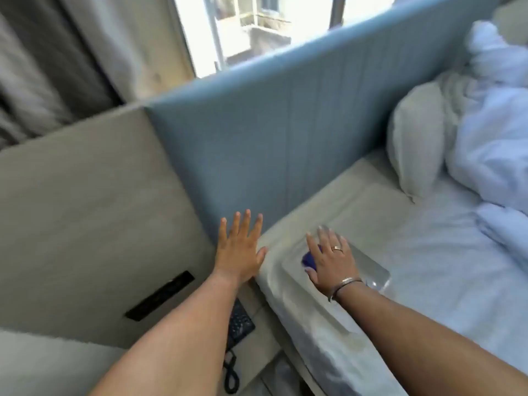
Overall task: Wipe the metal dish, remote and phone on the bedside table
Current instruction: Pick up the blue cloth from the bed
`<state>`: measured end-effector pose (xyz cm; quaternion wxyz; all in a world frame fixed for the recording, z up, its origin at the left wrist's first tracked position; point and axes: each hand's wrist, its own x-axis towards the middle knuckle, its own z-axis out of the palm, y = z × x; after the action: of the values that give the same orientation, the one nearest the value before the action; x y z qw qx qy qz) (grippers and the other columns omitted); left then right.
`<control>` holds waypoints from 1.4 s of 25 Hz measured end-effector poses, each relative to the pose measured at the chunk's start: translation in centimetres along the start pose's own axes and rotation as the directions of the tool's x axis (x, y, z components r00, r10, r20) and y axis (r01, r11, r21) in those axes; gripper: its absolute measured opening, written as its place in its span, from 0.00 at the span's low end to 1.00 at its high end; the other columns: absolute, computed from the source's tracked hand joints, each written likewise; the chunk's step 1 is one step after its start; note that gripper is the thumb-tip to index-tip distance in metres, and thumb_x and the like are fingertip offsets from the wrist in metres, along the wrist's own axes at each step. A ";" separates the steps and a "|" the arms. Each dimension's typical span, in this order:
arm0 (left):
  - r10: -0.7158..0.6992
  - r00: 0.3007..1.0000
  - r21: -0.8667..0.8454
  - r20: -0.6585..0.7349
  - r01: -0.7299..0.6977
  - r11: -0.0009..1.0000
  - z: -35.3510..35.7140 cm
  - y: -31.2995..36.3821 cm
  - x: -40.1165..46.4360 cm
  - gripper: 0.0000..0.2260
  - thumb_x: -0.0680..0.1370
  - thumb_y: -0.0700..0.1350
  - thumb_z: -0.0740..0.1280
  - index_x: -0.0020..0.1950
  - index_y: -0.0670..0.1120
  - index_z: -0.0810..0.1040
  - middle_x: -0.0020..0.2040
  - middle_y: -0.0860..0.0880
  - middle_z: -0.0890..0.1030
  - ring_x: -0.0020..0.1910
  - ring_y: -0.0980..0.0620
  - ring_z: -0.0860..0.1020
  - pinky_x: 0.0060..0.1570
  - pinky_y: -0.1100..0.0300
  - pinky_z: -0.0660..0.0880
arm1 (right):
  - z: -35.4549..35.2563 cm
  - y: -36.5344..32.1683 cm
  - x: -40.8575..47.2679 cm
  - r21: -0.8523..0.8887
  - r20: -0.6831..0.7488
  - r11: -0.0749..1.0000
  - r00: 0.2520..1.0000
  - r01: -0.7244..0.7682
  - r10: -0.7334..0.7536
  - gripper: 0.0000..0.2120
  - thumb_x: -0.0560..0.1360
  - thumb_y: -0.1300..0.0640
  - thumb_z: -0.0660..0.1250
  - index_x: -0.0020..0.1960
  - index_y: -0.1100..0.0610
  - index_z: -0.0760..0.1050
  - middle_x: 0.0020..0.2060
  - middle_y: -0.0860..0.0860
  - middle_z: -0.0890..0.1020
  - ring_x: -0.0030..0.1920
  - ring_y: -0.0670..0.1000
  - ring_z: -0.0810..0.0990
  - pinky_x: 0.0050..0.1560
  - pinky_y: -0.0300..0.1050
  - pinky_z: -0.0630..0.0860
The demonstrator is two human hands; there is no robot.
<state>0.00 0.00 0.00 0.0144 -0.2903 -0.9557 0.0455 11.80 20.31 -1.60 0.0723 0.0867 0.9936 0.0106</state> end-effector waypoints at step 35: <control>-0.197 0.673 -0.473 0.713 0.253 -0.844 20.3 -9.8 -13.1 0.17 0.77 0.46 0.70 0.64 0.40 0.79 0.59 0.39 0.84 0.55 0.43 0.84 0.51 0.50 0.83 | 14.3 -15.0 6.8 0.322 0.464 -0.744 0.783 -0.585 -0.415 0.34 0.68 0.33 0.68 0.65 0.55 0.75 0.66 0.58 0.76 0.68 0.62 0.71 0.66 0.62 0.67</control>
<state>4.38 -17.05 -19.26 -0.2460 0.2933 -0.4234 -0.8211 4.71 6.83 -17.17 0.2067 0.2722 0.2033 -0.9175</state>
